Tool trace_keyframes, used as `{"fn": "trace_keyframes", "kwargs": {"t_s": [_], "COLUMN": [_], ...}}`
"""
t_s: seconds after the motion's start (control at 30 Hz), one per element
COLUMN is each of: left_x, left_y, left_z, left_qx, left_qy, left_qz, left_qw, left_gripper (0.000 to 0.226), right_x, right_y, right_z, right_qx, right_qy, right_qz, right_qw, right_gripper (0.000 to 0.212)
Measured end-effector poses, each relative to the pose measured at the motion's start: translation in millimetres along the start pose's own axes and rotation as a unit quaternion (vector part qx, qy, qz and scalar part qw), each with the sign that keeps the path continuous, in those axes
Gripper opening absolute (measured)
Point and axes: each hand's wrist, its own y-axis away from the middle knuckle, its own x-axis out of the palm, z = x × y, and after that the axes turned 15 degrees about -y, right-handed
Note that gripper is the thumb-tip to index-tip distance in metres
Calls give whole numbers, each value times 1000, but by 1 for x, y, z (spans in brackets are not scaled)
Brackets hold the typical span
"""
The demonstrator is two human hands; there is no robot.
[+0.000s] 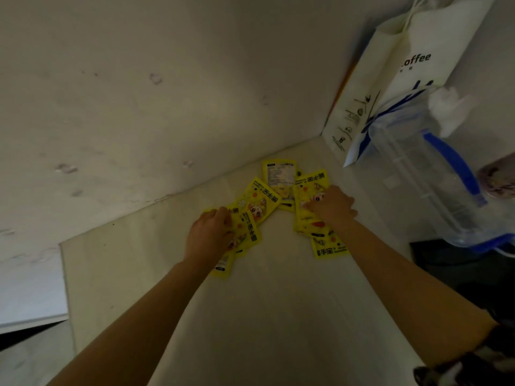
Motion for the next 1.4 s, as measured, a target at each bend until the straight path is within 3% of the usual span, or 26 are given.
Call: {"fn": "trace_keyframes", "kwargs": {"t_s": [0.1,0.17,0.23,0.37,0.53,0.73,0.97,1.13,1.23,1.4], "left_x": [-10,-16,-15,1,13,14,18,15,12,10], "left_y": [10,19,30,52,59,58,60,61,65,74], "left_z": [4,7,12,22,20,10,2,-5,-6,-1], "left_qx": [-59,-125,-168,-205,-236,-212,-254,-307,-324,-309], "left_qy": [108,243,298,263,180,148,180,270,315,319], "left_qz": [17,36,52,86,62,73,84,87,87,79], "left_qw": [992,961,938,939,953,963,947,908,888,892], "left_gripper": [25,33,38,15,18,13,25,20,14,12], "right_x": [-5,-11,-17,-14,-2,9,22,32,31,30], "right_y": [7,13,22,34,37,31,25,22,22,25], "right_z": [-2,-7,-16,-48,-60,-42,-28,-28,-29,-24], "right_qx": [-38,-63,-64,-23,-26,-70,-92,-90,-67,-89], "right_qy": [-41,-86,-129,-197,-218,-163,-126,-127,-80,-48], "right_qz": [0,-6,-18,-23,-39,-45,-43,-53,-72,-67], "right_qw": [998,994,989,980,975,983,987,986,992,993], "right_gripper": [67,62,62,52,29,25,36,32,42,40]}}
